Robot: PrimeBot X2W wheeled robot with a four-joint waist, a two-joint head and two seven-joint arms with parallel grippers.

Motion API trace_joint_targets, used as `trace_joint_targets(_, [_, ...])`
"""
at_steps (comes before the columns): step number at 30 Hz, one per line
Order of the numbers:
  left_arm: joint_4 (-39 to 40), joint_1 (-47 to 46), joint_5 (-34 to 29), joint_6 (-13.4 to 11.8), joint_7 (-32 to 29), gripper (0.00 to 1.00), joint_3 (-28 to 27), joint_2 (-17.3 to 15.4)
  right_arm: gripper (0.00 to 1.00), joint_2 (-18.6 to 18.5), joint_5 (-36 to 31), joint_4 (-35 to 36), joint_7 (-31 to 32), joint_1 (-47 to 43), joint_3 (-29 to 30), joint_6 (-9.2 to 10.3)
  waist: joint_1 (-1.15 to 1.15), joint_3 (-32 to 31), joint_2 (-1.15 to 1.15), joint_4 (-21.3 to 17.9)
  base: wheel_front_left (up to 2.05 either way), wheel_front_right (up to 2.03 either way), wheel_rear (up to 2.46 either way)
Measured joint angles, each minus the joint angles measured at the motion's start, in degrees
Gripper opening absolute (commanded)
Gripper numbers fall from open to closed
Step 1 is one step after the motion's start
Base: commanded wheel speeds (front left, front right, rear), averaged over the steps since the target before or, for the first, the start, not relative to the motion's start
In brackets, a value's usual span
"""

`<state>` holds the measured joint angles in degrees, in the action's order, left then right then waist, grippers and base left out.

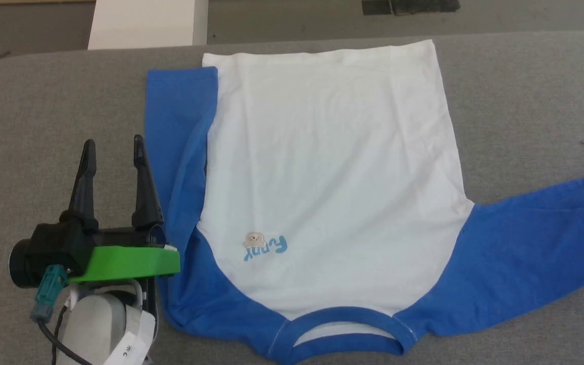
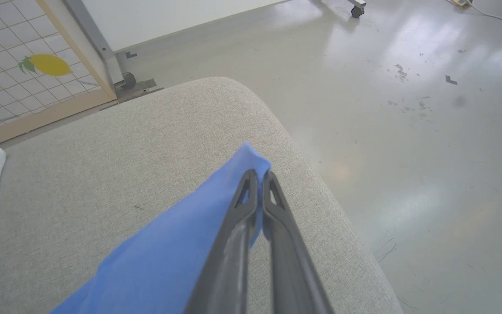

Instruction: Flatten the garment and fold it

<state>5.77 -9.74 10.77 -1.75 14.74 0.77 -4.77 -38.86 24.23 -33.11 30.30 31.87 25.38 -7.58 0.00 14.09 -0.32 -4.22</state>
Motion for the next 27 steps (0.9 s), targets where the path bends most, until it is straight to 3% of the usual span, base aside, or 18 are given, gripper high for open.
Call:
trace_joint_targets(5, [0.0, 0.7, 0.0, 0.4, 0.0, 1.0, -0.7, 0.7, 0.0, 0.7, -1.0, 8.7, 3.1, -1.6, -2.3, 0.0, 0.0, -1.6, 0.0, -0.3, 0.0, 0.0, 0.0])
trace_joint_targets(16, [-0.1, 2.1, 0.0, 1.3, 0.0, 1.0, -1.9, 1.1, 0.0, 4.0, 6.0, 34.5, 8.6, -4.1, -22.3, 0.0, 0.0, -3.4, 0.0, -0.7, 0.0, 0.0, 0.0])
trace_joint_targets(22, [-0.3, 2.1, 0.0, 1.7, 0.0, 1.0, -1.7, 1.3, 0.0, 7.7, 8.3, 40.7, 9.0, -3.6, -34.8, 0.0, 0.0, -3.4, 0.0, 0.2, 0.0, 0.0, 0.0])
trace_joint_targets(27, [-0.5, 2.1, 0.0, 1.8, 0.0, 1.0, -1.7, 1.4, 0.0, 12.0, 9.1, 41.4, 8.4, -2.6, -43.6, 0.0, 0.0, -3.2, 0.0, 1.5, 0.0, 0.0, 0.0])
